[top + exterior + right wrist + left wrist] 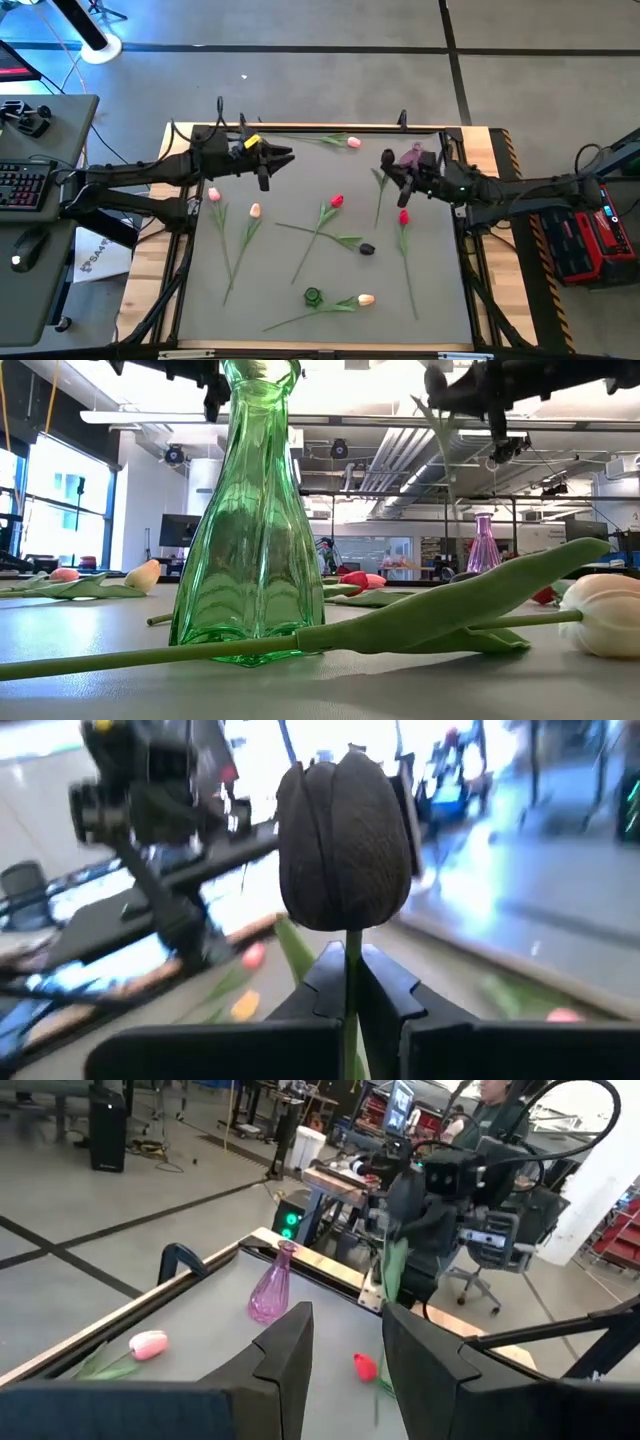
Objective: Sort flowers into vase by color
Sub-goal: Put the right black flower into the violet vase
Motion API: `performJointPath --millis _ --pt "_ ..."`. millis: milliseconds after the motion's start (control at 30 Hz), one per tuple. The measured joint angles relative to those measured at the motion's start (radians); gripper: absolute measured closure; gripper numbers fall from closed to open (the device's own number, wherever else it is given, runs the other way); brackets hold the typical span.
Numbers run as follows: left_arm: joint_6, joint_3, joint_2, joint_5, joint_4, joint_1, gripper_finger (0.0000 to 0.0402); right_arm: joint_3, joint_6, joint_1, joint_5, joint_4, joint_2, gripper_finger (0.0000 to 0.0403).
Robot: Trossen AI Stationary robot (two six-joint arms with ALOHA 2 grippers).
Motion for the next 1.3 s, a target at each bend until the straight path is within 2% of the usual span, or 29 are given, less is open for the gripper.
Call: performJointPath --millis 267,367,600,867,967,1167,1300 --pt "-0.009 0.0 0.001 -0.002 -0.001 -0.021 0.0288 0.0 -0.196 -0.001 0.244 0.16 -0.08 0.0402" --pt "-0.016 0.0 0.001 -0.002 0.004 -0.024 0.0288 0.0 -0.258 -0.017 0.293 0.193 -0.115 0.0402" --pt "-0.062 -0.001 -0.006 -0.002 0.04 -0.016 0.0288 0.052 -0.3 -0.102 0.296 0.164 -0.159 0.0402" --pt "-0.037 -0.001 -0.028 -0.002 0.035 -0.016 0.0288 0.304 -0.332 -0.194 0.28 -0.209 -0.106 0.0402" --pt "-0.037 -0.001 -0.03 -0.002 0.032 -0.016 0.0288 0.378 -0.339 -0.226 0.278 -0.294 -0.09 0.0402" --pt "-0.037 -0.001 -0.03 -0.002 0.028 -0.017 0.0288 0.459 -0.426 -0.286 0.278 -0.31 -0.079 0.0402" --pt "-0.036 -0.001 -0.03 -0.002 0.028 -0.017 0.0288 0.465 -0.434 -0.338 0.255 -0.309 -0.077 0.0402"
